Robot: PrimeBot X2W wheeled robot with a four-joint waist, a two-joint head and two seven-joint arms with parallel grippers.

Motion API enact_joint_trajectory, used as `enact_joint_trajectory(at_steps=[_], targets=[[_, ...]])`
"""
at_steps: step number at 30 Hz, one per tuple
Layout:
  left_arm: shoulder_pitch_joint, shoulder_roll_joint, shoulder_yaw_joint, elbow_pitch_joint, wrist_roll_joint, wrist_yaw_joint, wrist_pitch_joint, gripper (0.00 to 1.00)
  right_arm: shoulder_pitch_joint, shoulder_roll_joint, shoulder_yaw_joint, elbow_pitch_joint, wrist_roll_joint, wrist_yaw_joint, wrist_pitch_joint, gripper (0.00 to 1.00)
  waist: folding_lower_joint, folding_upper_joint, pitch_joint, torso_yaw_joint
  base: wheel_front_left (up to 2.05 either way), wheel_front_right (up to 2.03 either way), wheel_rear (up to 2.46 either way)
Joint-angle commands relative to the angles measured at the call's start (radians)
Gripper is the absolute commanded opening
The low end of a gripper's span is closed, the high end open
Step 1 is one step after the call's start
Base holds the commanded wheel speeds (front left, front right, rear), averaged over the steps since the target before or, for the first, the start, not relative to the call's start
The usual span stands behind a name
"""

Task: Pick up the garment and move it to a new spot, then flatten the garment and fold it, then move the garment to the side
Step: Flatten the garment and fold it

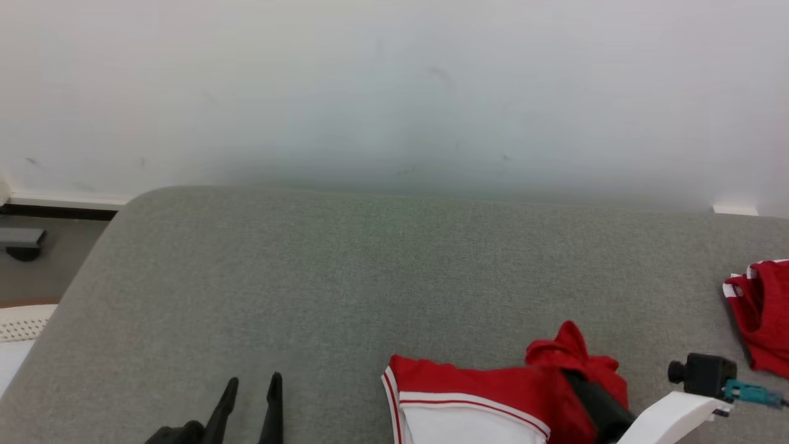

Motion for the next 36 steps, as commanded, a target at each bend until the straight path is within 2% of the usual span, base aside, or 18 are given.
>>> enact_joint_trajectory(at_steps=[1,4,7,13,18,27,28,29,30,36], targets=[[-0.001,0.003,0.002,0.004,0.012,-0.001,-0.002,1.0,0.016,0.0,0.015,-0.012,0.015,-0.002,0.007,0.0,-0.0001,0.0,-0.001,0.014,0.0,0.0,0.0],[-0.006,0.004,0.001,0.01,0.019,-0.006,-0.002,1.0,0.041,0.014,0.079,-0.012,0.046,-0.002,-0.007,0.0,-0.0001,0.0,-0.001,0.04,0.0,0.0,0.0],[-0.013,0.004,0.007,0.015,0.025,-0.01,-0.002,1.0,0.031,0.015,0.164,0.023,0.118,-0.002,-0.078,0.0,-0.0001,0.0,0.003,0.064,0.0,0.0,0.0],[-0.022,0.003,0.003,0.028,0.025,-0.015,-0.002,1.0,-0.045,0.014,0.329,0.16,0.258,-0.002,-0.21,0.0,-0.0001,0.0,0.007,0.102,0.0,0.0,0.0],[-0.025,0.003,-0.003,0.037,0.015,-0.015,-0.002,1.0,-0.123,0.014,0.449,0.282,0.354,-0.001,-0.278,0.0,-0.0001,0.0,0.009,0.124,0.0,0.0,0.0],[-0.029,0.004,-0.004,0.044,0.014,-0.014,-0.002,1.0,-0.241,0.014,0.648,0.416,0.545,-0.001,-0.385,0.0,-0.0001,0.0,0.016,0.134,0.0,0.0,0.0],[-0.03,0.004,-0.004,0.044,0.014,-0.014,-0.002,1.0,-0.253,0.014,0.669,0.424,0.57,-0.001,-0.392,0.24,-0.0001,0.0,0.017,0.134,0.0,0.0,0.0],[-0.03,0.004,-0.004,0.045,0.013,-0.014,-0.002,1.0,-0.265,0.014,0.691,0.432,0.588,-0.001,-0.401,0.65,-0.0001,0.0,0.017,0.133,0.0,0.0,0.0],[-0.031,0.004,-0.003,0.046,0.013,-0.013,-0.002,1.0,-0.276,0.014,0.71,0.443,0.602,-0.001,-0.407,1.0,-0.0001,0.0,0.018,0.133,0.0,0.0,0.0],[-0.025,0.004,0.006,0.044,0.011,-0.009,-0.002,1.0,-0.33,0.013,0.769,0.435,0.676,-0.001,-0.464,1.0,-0.0001,0.0,0.014,0.12,0.0,0.0,0.0]])
